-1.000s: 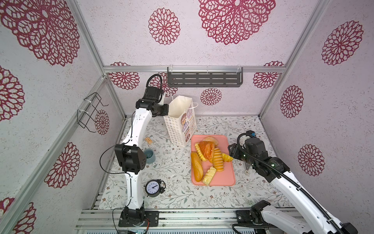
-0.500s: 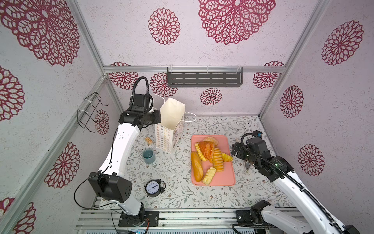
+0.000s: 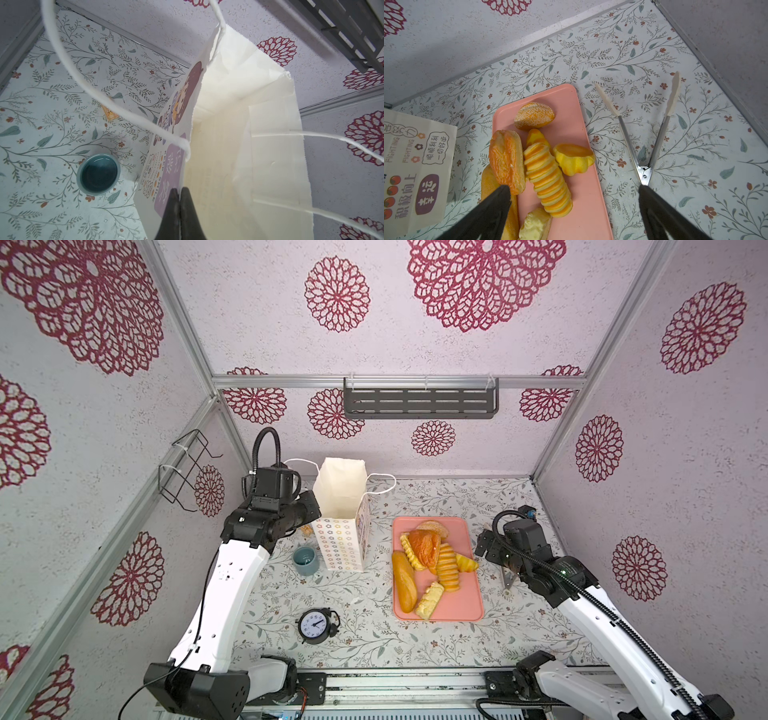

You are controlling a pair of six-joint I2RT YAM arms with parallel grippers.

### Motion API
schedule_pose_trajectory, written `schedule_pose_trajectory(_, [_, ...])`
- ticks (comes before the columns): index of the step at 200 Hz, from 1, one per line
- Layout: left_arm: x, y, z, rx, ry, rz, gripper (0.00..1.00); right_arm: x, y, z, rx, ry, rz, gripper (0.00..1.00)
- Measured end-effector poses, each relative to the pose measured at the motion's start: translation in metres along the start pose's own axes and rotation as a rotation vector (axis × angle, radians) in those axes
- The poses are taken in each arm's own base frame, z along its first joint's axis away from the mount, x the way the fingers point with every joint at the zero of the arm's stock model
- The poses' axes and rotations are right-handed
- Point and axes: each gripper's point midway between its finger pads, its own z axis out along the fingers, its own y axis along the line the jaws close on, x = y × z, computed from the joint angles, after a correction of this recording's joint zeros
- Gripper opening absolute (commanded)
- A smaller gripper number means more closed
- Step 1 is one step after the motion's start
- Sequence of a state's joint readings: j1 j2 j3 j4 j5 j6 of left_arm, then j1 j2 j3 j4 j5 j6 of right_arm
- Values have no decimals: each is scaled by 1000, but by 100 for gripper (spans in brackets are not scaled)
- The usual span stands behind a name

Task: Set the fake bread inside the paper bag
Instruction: 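Hold the bag with left gripper while right gripper lowers over the tongs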

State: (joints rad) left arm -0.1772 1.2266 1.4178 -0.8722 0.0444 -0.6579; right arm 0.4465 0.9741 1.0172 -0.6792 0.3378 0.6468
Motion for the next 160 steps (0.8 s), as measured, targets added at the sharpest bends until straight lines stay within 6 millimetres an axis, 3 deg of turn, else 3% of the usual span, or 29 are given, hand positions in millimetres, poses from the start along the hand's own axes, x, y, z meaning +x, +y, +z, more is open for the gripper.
schedule_pose_trajectory(51, [23,10,-2,-9,23,-77,0,-7,-19,6,51,-8,50,99])
schedule_pose_trajectory(122, [52,13,2,-36,68,-79,0,7,-49,22,123,49,97,93])
schedule_pose_trajectory(160, [56,17,2,-56,70,-76,5,20,-60,34,158,102,105,92])
